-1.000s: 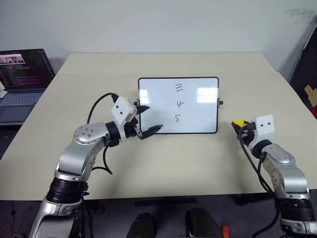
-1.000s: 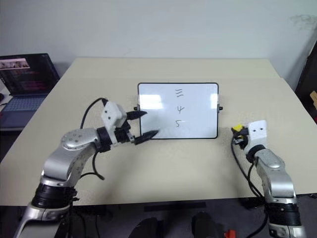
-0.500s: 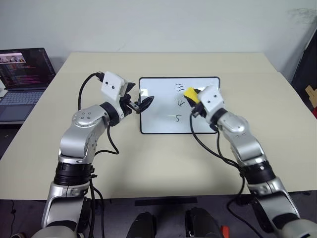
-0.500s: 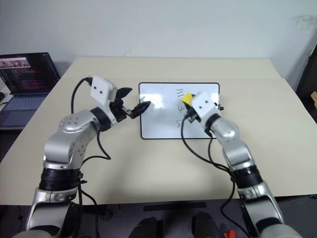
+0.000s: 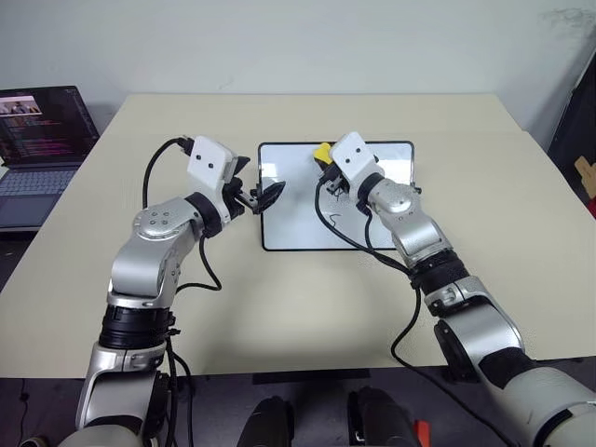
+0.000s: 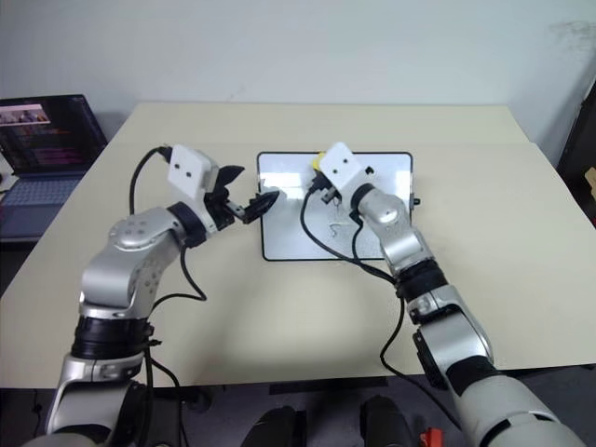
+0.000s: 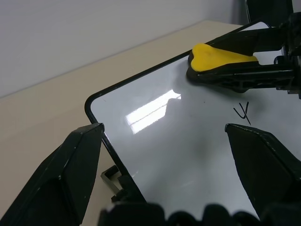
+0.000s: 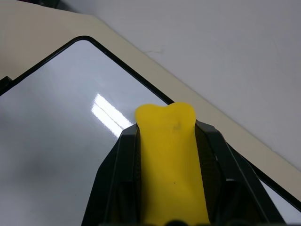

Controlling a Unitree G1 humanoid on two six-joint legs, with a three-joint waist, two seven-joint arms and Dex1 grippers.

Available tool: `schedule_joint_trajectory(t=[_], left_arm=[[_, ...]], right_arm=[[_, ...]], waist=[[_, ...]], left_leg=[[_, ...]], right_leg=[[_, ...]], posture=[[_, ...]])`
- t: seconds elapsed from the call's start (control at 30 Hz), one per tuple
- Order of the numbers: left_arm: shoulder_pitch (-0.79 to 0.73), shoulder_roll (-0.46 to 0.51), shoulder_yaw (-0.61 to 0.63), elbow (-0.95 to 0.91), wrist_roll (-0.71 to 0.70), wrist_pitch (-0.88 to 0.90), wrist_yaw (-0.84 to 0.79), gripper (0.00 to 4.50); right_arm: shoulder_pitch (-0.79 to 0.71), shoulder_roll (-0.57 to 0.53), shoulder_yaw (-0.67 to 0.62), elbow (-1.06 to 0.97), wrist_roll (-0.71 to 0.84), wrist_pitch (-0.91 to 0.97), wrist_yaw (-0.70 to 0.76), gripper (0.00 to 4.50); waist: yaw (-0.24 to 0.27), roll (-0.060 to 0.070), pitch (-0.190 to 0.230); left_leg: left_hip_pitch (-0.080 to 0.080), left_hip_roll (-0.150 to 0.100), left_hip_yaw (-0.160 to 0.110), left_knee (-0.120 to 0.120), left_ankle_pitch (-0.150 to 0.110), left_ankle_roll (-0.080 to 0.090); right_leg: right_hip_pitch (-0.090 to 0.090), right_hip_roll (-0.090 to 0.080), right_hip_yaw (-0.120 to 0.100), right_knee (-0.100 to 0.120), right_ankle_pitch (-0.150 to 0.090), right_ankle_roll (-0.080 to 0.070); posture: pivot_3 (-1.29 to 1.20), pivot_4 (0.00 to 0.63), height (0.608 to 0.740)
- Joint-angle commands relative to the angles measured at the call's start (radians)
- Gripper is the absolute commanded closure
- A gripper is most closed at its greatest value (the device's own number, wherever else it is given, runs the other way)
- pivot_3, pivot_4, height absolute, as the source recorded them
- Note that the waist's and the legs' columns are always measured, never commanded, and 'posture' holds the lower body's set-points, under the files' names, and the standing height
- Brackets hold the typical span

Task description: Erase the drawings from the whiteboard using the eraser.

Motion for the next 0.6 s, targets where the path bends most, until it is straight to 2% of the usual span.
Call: schedule_joint_trajectory(t=[0.03, 0.4, 0.6], left_arm=[[0.002, 0.008, 0.023, -0.052, 0.001, -0.005, 0.008, 0.0], [0.003, -0.001, 0.016, -0.062, -0.005, -0.005, 0.003, 0.0], [0.012, -0.005, 0.016, -0.076, -0.008, -0.003, 0.001, 0.0]], right_arm=[[-0.042, -0.014, -0.029, 0.077, -0.017, -0.042, -0.039, 3.27], [0.06, -0.104, -0.061, 0.098, -0.013, -0.016, -0.057, 3.27], [0.156, -0.122, -0.056, 0.014, -0.014, 0.021, -0.029, 3.27]], waist=[[0.0, 0.0, 0.0], [0.005, -0.001, -0.002], [0.006, -0.002, -0.003]], left_leg=[[0.0, 0.0, 0.0, 0.0, 0.0, 0.0], [0.001, -0.002, -0.002, 0.003, 0.0, 0.0], [0.008, -0.002, -0.002, 0.003, -0.001, 0.003]], right_leg=[[0.0, 0.0, 0.0, 0.0, 0.0, 0.0], [0.002, -0.001, -0.001, 0.003, 0.0, 0.0], [0.01, -0.001, -0.001, 0.002, 0.0, 0.0]], posture=[[0.0, 0.15, 0.74], [0.0, 0.15, 0.74], [0.0, 0.15, 0.74]])
